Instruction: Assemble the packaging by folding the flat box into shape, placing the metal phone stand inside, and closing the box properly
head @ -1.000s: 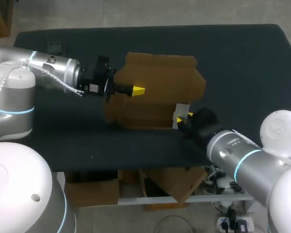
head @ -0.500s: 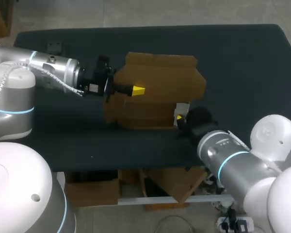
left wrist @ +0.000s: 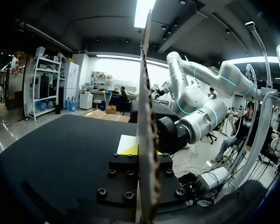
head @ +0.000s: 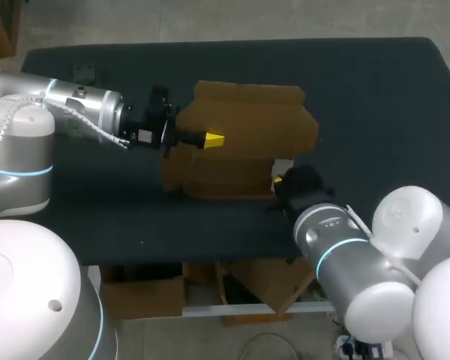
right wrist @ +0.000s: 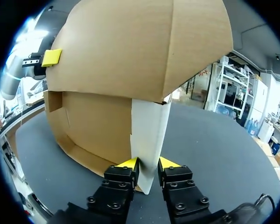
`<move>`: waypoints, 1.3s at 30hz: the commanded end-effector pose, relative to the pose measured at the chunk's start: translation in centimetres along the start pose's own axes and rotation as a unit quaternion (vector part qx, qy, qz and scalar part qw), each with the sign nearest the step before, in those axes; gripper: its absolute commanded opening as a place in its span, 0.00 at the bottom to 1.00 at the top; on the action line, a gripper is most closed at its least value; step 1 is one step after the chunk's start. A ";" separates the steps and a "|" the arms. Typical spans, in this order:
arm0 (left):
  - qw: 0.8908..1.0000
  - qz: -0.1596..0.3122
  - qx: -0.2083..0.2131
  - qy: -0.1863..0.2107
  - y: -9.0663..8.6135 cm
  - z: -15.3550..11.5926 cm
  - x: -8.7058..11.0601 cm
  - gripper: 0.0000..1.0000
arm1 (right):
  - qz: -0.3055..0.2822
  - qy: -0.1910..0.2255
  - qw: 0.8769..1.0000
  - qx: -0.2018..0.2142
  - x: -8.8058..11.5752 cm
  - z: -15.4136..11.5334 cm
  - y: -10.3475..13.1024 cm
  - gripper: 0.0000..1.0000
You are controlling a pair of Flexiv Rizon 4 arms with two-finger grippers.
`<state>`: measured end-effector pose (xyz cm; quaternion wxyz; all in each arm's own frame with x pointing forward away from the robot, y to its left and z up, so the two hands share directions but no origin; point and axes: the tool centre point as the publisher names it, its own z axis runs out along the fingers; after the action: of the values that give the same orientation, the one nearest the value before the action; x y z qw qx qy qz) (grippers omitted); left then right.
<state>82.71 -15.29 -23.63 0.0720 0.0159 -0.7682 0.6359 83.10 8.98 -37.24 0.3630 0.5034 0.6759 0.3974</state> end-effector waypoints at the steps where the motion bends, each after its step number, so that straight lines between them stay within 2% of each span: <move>1: 1.000 0.000 0.000 0.001 0.3 0.1 0.0 0.00 | -0.001 -0.065 0.998 -0.002 0.3 0.1 0.0 0.28; 13: 1.000 0.000 0.000 0.001 0.3 0.1 0.0 0.00 | 0.002 -0.070 0.998 -0.001 -0.3 0.4 0.0 0.22; 21: 1.000 0.000 0.000 0.001 0.3 0.1 0.0 0.00 | 0.008 -0.067 0.998 0.000 -0.7 0.6 -0.3 0.13; 25: 1.000 0.000 0.000 0.001 0.3 0.1 0.0 0.00 | 0.009 -0.065 0.998 -0.001 -0.8 0.5 -0.4 0.00; 36: 1.000 0.002 -0.006 -0.003 0.2 0.0 0.0 0.01 | 0.008 -0.059 0.998 -0.003 -1.1 0.2 -0.5 0.00; 38: 1.000 0.005 -0.009 -0.004 0.0 -0.1 0.1 0.34 | 0.010 -0.051 0.999 -0.005 -1.2 0.2 -0.6 0.00; 39: 1.000 0.007 -0.013 -0.005 0.0 -0.1 0.1 0.40 | 0.010 -0.051 0.999 -0.005 -1.2 0.1 -0.6 0.00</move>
<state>82.81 -15.24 -23.82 0.0657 0.0119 -0.7737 0.6300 83.45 8.13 -37.47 0.3969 0.5308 0.6487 0.3740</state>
